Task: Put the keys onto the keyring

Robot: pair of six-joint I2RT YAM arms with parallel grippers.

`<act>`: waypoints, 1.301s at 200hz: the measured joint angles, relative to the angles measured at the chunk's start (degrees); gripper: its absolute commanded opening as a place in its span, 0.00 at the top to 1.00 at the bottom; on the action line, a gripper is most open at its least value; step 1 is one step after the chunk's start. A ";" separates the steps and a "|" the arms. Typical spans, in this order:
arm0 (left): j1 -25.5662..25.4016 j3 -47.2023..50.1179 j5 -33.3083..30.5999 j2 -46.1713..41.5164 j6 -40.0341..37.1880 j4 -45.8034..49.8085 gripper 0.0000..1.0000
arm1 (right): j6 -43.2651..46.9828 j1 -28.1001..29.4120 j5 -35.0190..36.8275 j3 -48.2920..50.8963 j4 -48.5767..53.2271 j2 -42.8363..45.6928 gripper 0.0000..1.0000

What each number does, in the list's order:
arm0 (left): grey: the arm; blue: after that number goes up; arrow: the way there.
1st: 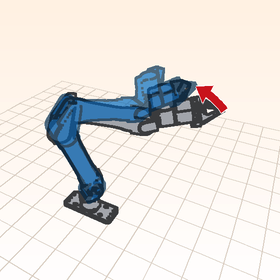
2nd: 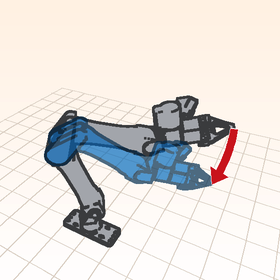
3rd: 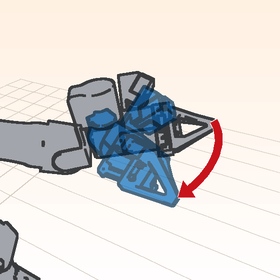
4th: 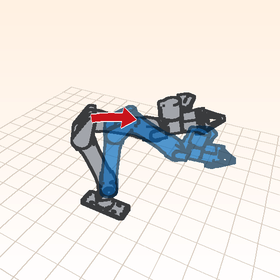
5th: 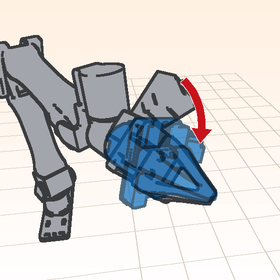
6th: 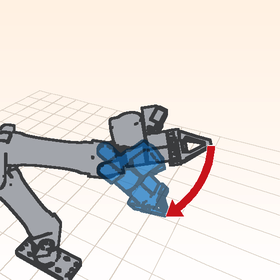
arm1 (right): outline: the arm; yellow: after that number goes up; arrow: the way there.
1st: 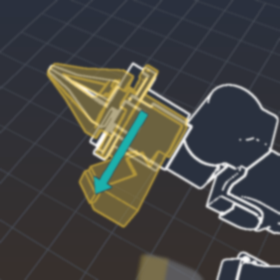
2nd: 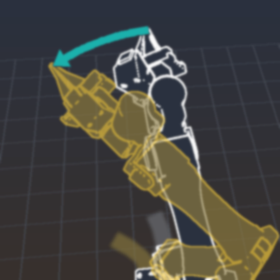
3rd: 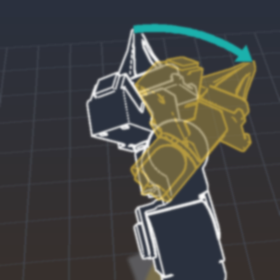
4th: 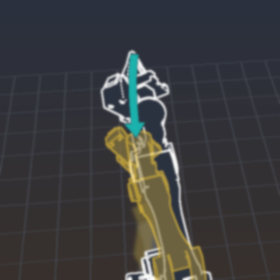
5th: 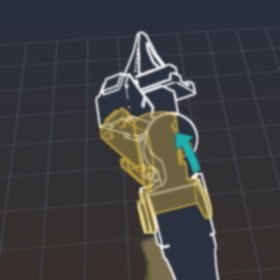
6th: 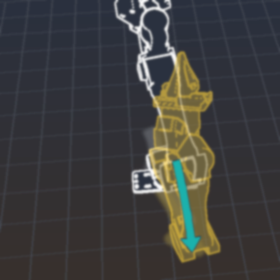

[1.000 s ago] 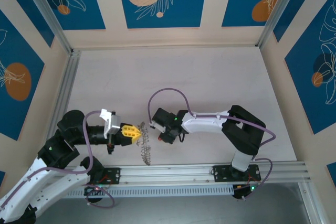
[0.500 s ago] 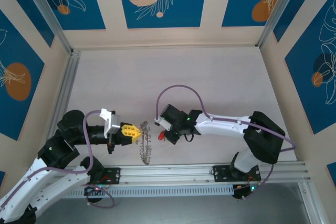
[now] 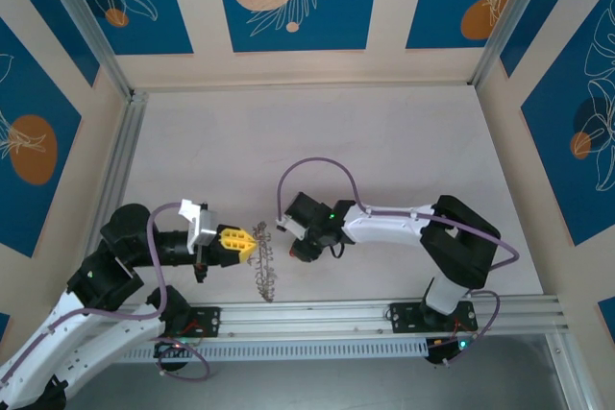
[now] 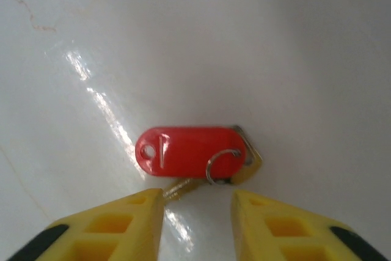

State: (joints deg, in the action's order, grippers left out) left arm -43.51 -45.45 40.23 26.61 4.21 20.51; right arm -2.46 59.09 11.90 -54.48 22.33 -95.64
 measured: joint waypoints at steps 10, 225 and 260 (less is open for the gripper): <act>0.00 0.00 0.00 0.00 -0.02 0.00 1.00 | -0.04 0.22 0.20 -0.35 -0.24 -0.63 0.73; 0.00 0.04 -0.02 -0.04 -0.02 0.00 1.00 | -0.59 -0.94 1.51 -1.99 -1.84 -3.98 0.90; 0.00 0.04 -0.02 -0.02 -0.02 -0.04 1.00 | -0.76 -2.36 -0.44 -1.18 -3.21 -3.69 0.94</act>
State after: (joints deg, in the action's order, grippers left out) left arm -43.51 -45.41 40.21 26.59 4.19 20.47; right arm -3.22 56.73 11.46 -55.66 19.11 -99.33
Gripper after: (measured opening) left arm 0.050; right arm 0.073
